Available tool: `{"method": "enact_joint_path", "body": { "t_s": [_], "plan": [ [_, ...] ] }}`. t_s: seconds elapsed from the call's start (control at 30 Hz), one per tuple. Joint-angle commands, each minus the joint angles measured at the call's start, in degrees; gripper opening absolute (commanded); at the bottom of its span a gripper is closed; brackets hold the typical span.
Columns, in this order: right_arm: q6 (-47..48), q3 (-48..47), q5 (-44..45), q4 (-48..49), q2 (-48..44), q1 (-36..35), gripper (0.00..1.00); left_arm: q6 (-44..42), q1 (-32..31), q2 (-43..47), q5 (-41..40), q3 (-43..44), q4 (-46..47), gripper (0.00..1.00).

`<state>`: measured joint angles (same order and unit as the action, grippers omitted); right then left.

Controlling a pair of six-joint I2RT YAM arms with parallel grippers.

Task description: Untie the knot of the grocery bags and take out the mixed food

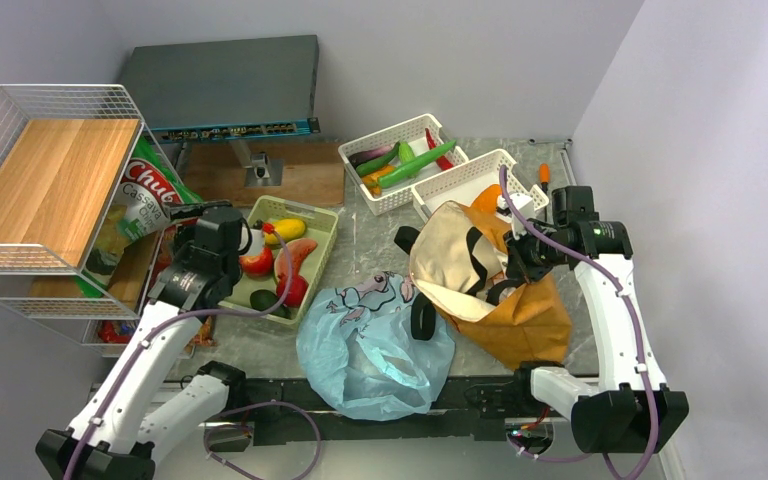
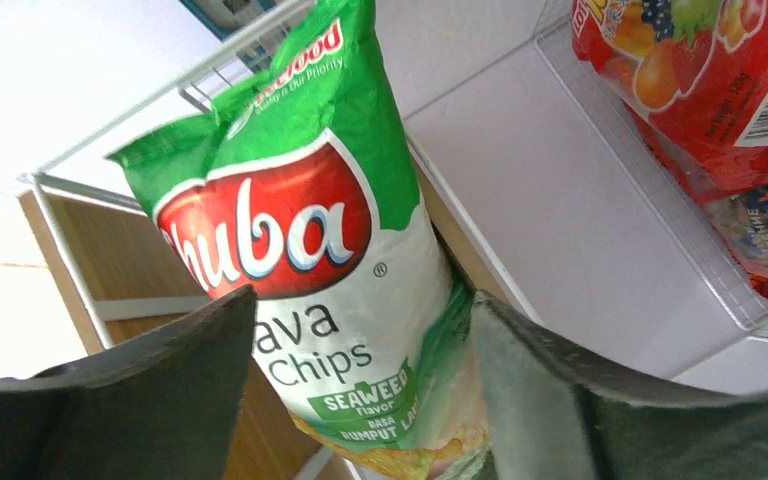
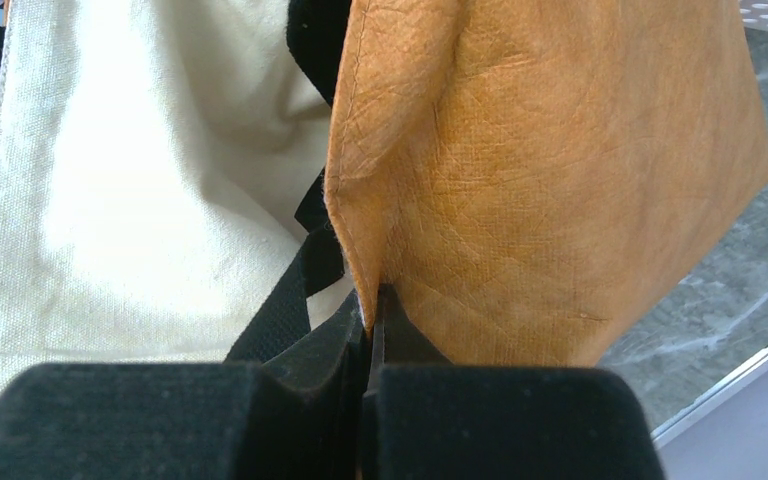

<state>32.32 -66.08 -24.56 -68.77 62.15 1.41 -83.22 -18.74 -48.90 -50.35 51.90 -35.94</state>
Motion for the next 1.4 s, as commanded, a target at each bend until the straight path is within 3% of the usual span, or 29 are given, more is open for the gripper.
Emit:
{"method": "enact_joint_path", "body": {
  "t_s": [0.0,0.07,0.17,0.3,0.4,0.47,0.57,0.63,0.77,0.9,0.97,1.1,1.17,1.27,1.37],
  "plan": [
    [-0.97,-0.75,-0.32,1.56,1.13,0.1,0.0,0.44,0.03,-0.55,1.15,1.94,2.03,0.69],
    [-1.18,-1.11,-0.24,1.58,1.34,0.17,0.0,2.65,3.17,-2.88,1.54,3.88,1.91,0.54],
    [-1.05,-1.11,-0.14,1.37,1.16,0.12,0.0,4.79,8.91,-6.21,2.86,8.12,0.01,0.4],
    [-0.92,-1.1,0.12,1.2,1.16,0.17,0.0,-1.19,14.14,-6.48,3.95,8.13,7.73,0.33],
    [-1.08,-1.29,-0.2,1.51,1.45,0.11,0.0,-1.29,14.73,-6.59,3.95,7.96,7.04,0.32],
    [-1.19,-1.56,-0.34,1.69,1.5,0.13,0.0,-0.19,14.44,-6.17,4.77,8.65,5.03,0.43],
    [-1.38,-2.21,-0.99,1.62,1.52,0.12,0.0,9.85,8.89,-5.33,12.22,16.22,-10.68,0.85],
    [-1.17,-2.82,-1.95,1.44,1.49,0.11,0.0,16.5,2.82,-6.05,17.8,21.54,-21.59,0.99],
    [-0.64,-3.83,-3.84,1.68,0.9,0.17,0.0,27.25,-6.56,-8.76,24.85,27.72,-30.46,0.99],
    [-0.25,-5.81,-5.77,1.38,0.27,0.11,0.0,34.61,-10.72,-9.92,40.0,33.31,-28.16,0.99],
    [-0.32,-6.86,-7.07,0.97,-0.46,0.14,0.0,37.55,-11.49,-10.37,50.2,34.44,-24.11,0.99],
    [-0.24,-7.39,-7.96,0.03,-2.66,0.08,0.0,41.38,-15.1,-11.91,70.55,30.62,-12.41,0.88],
    [-0.57,-6.75,-7.17,-0.53,-4.16,0.12,0.0,42.58,-21.25,-15.96,74.18,28.41,-5.57,0.86],
    [-1.69,-6.63,-5.09,-0.75,-5.85,0.16,0.0,42.28,-28.65,-23.85,77.64,27.92,0.4,0.97],
    [-3.89,-8.0,-1.06,2.1,-5.34,0.13,0.0,41.71,-32.91,-31.78,80.27,27.59,7.27,0.99]
  ]
}}
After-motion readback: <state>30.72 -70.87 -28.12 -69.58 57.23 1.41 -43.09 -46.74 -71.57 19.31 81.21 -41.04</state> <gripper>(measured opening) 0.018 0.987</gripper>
